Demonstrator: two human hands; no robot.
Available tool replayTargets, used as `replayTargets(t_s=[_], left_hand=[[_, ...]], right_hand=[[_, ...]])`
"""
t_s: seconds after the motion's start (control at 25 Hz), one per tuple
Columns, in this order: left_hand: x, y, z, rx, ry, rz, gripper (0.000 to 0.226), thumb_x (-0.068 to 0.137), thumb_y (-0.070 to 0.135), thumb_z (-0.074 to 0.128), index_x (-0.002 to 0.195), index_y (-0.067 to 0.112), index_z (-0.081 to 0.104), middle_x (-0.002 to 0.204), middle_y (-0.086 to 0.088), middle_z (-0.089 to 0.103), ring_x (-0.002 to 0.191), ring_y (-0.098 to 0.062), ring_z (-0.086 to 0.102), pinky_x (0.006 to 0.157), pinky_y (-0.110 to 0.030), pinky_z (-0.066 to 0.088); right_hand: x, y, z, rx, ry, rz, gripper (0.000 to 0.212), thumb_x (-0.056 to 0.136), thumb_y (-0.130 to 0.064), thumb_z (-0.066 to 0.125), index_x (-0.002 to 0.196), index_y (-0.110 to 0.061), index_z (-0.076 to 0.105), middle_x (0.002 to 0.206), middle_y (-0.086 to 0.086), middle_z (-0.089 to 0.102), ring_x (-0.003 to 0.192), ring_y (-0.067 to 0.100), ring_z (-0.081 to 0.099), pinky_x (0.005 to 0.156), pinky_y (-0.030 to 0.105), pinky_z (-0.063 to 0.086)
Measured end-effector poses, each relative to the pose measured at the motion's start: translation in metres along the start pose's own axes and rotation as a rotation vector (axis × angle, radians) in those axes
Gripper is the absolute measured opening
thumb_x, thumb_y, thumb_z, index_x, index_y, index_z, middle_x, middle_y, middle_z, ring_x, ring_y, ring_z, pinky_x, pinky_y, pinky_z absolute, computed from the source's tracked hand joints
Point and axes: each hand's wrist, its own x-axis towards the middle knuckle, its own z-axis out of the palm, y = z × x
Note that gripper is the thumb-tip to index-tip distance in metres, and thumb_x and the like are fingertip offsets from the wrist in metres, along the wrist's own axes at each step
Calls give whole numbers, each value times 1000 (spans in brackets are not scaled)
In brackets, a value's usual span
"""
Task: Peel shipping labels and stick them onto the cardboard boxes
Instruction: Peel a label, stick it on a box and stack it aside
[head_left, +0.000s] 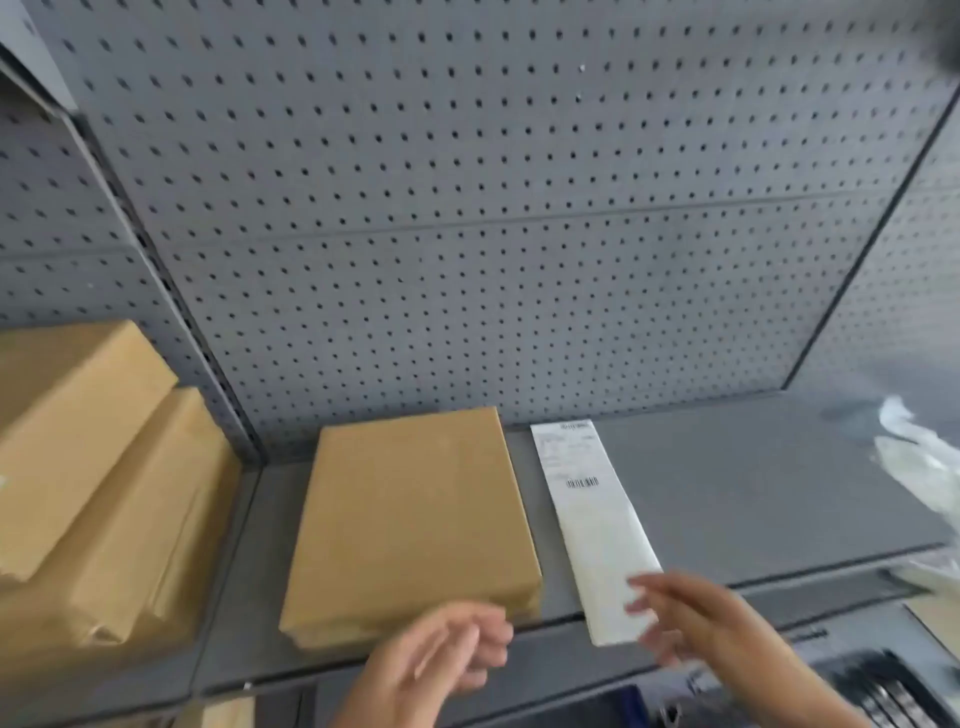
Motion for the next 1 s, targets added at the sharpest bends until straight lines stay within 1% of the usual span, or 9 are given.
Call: replayTargets(t_s=[0.08,0.16,0.28,0.36,0.52,0.64,0.8,0.88,1.0], left_hand=[[24,17,11,-21,-13,45,46,84,54,65,108,16,77,109,-4,80,101,-23,75,87,-33,60],[42,33,17,-11,-36,99,38,95,41,60,111,9,74,109,-6,79,102,-23,74,92,-37,60],[55,40,34,13,-2,110,31,101,28,53,114,7,72,110,-7,78,102,-23,74,94,-37,59],[64,45,40,7,21,104,32,99,25,51,114,6,72,110,-8,78,101,-23,75,94,-38,59],[77,44,49,30,35,106,29,101,24,50,113,10,72,109,-6,78,101,-21,75,93,-37,60],[85,44,54,55,57,83,27,106,18,48,111,12,73,109,-4,78,100,-19,75,92,-35,60],[104,45,62,58,86,66,25,106,18,50,108,12,74,106,-4,78,99,-18,75,90,-32,61],[116,46,69,61,110,53,22,105,20,53,108,14,73,105,-2,78,101,-17,74,91,-31,60],[133,50,81,70,103,34,22,102,33,58,113,20,72,107,7,76,104,-9,72,98,-31,57]], right_hand=[[35,-10,-7,-277,111,-112,21,97,-4,58,105,-18,71,94,11,76,68,17,68,62,30,54],[70,-17,-11,-531,192,-158,19,95,-21,63,113,-24,67,106,7,70,78,13,65,73,29,52],[104,0,-6,-971,119,-136,60,90,-52,63,143,-26,49,133,6,51,117,28,50,100,36,43],[113,6,-2,-1165,115,-189,69,87,-62,59,146,-31,44,141,3,45,126,30,41,106,40,39],[120,17,-7,-1076,196,-297,46,93,-50,59,135,-32,59,136,2,50,121,28,44,101,39,43],[120,17,-13,-970,244,-342,35,97,-43,57,128,-31,66,125,-1,53,114,24,49,88,34,49],[107,-2,-17,-805,318,-417,31,97,-43,57,124,-34,68,106,-9,51,78,14,59,63,26,47],[96,-14,-18,-740,345,-475,29,96,-42,59,122,-35,69,102,-8,50,72,13,59,61,27,48],[79,-27,-18,-680,371,-567,27,94,-40,62,119,-34,71,102,-6,50,78,14,59,63,30,51]])
